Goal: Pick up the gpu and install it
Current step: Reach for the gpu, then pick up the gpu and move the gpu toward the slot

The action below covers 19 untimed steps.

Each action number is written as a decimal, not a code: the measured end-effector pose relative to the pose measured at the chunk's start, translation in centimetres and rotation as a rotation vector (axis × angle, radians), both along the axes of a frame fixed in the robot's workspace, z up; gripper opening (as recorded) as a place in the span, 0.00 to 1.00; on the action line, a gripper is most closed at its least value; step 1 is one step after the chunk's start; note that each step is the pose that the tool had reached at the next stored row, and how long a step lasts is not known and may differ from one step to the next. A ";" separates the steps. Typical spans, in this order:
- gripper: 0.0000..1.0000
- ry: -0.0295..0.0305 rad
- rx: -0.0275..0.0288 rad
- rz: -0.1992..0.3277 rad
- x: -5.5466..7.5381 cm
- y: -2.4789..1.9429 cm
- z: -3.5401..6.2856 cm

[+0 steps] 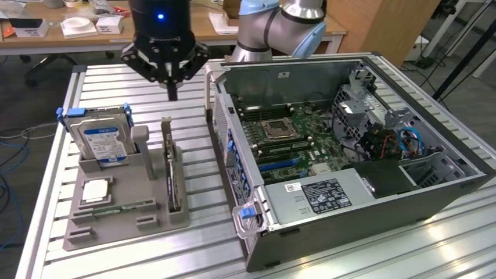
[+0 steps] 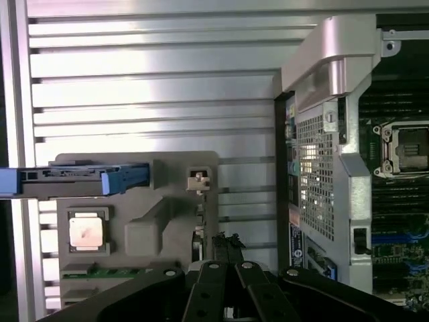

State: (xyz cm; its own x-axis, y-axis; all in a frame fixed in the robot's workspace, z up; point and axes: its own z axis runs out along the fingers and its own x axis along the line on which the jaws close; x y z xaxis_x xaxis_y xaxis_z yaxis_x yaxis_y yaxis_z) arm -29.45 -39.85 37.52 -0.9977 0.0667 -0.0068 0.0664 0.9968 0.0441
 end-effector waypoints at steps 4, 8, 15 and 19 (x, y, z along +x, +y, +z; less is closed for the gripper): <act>0.11 0.0006 0.0000 0.000 -1.0 0.00 -0.06; 0.11 0.0009 0.0001 0.001 -2.3 0.00 -0.13; 0.11 0.0010 0.0000 0.001 -2.5 0.00 -0.13; 0.11 0.0010 0.0000 0.001 -2.5 0.00 -0.13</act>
